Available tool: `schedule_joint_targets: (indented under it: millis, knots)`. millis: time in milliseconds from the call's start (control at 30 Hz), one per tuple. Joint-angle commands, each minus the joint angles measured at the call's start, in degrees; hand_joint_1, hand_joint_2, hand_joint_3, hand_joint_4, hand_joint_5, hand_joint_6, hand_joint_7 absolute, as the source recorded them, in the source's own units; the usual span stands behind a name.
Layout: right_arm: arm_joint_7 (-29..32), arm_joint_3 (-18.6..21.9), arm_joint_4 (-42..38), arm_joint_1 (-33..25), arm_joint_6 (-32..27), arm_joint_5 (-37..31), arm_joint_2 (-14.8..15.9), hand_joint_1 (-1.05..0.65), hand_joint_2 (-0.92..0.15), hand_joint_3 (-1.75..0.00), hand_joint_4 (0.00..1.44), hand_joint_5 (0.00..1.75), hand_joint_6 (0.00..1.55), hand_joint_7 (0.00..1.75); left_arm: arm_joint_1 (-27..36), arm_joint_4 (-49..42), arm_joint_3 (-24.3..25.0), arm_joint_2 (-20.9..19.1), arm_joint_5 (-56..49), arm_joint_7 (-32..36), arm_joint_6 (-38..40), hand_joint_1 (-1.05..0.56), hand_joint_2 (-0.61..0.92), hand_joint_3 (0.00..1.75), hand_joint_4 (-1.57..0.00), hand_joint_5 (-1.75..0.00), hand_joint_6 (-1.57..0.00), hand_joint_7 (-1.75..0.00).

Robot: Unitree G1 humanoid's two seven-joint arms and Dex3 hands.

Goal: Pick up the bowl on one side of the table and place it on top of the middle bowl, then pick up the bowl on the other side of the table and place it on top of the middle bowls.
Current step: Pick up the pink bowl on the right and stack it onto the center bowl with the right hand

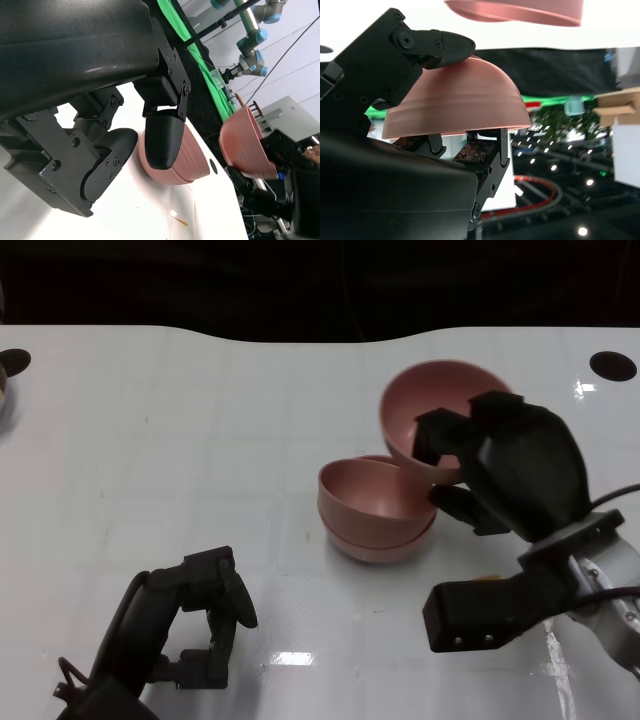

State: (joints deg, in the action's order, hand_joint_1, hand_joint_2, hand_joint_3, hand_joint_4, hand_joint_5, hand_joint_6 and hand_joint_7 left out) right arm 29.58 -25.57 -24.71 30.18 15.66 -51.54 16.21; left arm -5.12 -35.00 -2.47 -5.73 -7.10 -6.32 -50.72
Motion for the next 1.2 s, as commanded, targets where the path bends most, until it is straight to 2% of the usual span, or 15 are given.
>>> schedule_joint_targets:
  millis: [33, 167, 333, 433, 533, 567, 633, 667, 700, 800, 1200]
  knots:
    - [-3.1, -0.5, 0.6, 2.3, 1.3, 2.1, -1.5, -0.18, -0.33, -1.11, 0.97, 1.75, 0.89, 1.35, -0.1, -0.1, 0.0, -0.8, 0.3, 0.1, -0.5, -0.03, 0.28, 1.56, -0.93, -1.75, -0.83, -1.58]
    - [-4.4, -1.3, -2.2, 3.4, 3.3, 3.1, -3.3, -0.17, -0.38, -1.04, 0.95, 1.75, 0.86, 1.44, -0.1, -0.1, -0.1, -0.8, 0.0, 0.3, -0.8, -0.04, 0.28, 1.56, -0.93, -1.75, -0.83, -1.59]
    - [-5.1, -1.9, -5.6, 4.1, 4.8, 3.6, -4.0, -0.18, -0.40, -1.08, 0.95, 1.75, 0.82, 1.48, 0.2, 0.8, -0.1, -0.8, -0.8, 0.9, -0.3, -0.04, 0.28, 1.56, -0.93, -1.75, -0.82, -1.60]
    - [-6.4, -1.8, -6.6, 4.1, 5.2, 4.2, -4.0, -0.17, -0.45, -0.93, 0.91, 1.75, 0.84, 1.30, 0.2, 0.9, 0.0, -0.8, -0.7, 0.8, -0.1, -0.06, 0.28, 1.54, -0.93, -1.75, -0.82, -1.60]
    - [-9.5, -1.9, -6.3, 4.0, 4.2, 4.7, -3.7, -0.18, -0.65, -0.53, 0.88, 1.37, 0.94, 0.71, 0.1, 0.7, 0.0, -0.8, -0.5, 0.6, -0.2, -0.06, 0.28, 1.54, -0.92, -1.75, -0.81, -1.60]
    - [-10.8, -1.9, -6.0, 4.0, 3.6, 4.6, -3.5, -0.24, -0.74, -0.37, 0.80, 1.02, 0.85, 0.44, 0.1, 0.7, -0.1, -0.7, 0.0, 0.2, 0.1, -0.05, 0.29, 1.55, -0.93, -1.74, -0.82, -1.58]
    - [-12.3, -1.9, -5.4, 3.8, 2.9, 4.4, -3.3, -0.28, -0.85, -0.17, 0.79, 0.61, 0.81, 0.18, 0.1, 0.7, -0.1, -0.5, 0.8, -0.2, 0.4, -0.03, 0.28, 1.55, -0.93, -1.74, -0.84, -1.57]
    - [-12.6, -1.9, -5.0, 3.7, 2.5, 4.2, -3.1, -0.30, -0.88, -0.11, 0.80, 0.51, 0.81, 0.12, 0.1, 0.6, -0.1, -0.6, 0.5, 0.0, 0.3, -0.03, 0.28, 1.55, -0.93, -1.74, -0.84, -1.56]
    - [-12.9, -1.9, -4.7, 3.6, 2.2, 4.0, -3.0, -0.37, -0.90, -0.11, 0.72, 0.39, 0.75, 0.05, 0.0, 0.5, -0.1, -0.7, 0.4, 0.1, 0.2, -0.03, 0.28, 1.55, -0.93, -1.74, -0.84, -1.56]
    - [-13.4, -1.9, -4.2, 3.4, 1.8, 3.9, -2.9, -0.41, -0.92, -0.12, 0.68, 0.32, 0.72, 0.01, 0.0, 0.4, -0.2, -0.7, 0.2, 0.3, 0.0, -0.03, 0.28, 1.56, -0.93, -1.74, -0.85, -1.55]
    - [-13.5, -2.0, -4.0, 3.4, 1.5, 4.0, -2.9, -0.42, -0.92, -0.12, 0.68, 0.29, 0.71, 0.01, 0.0, 0.4, -0.2, -0.7, 0.2, 0.3, 0.0, -0.03, 0.28, 1.56, -0.93, -1.74, -0.85, -1.55]
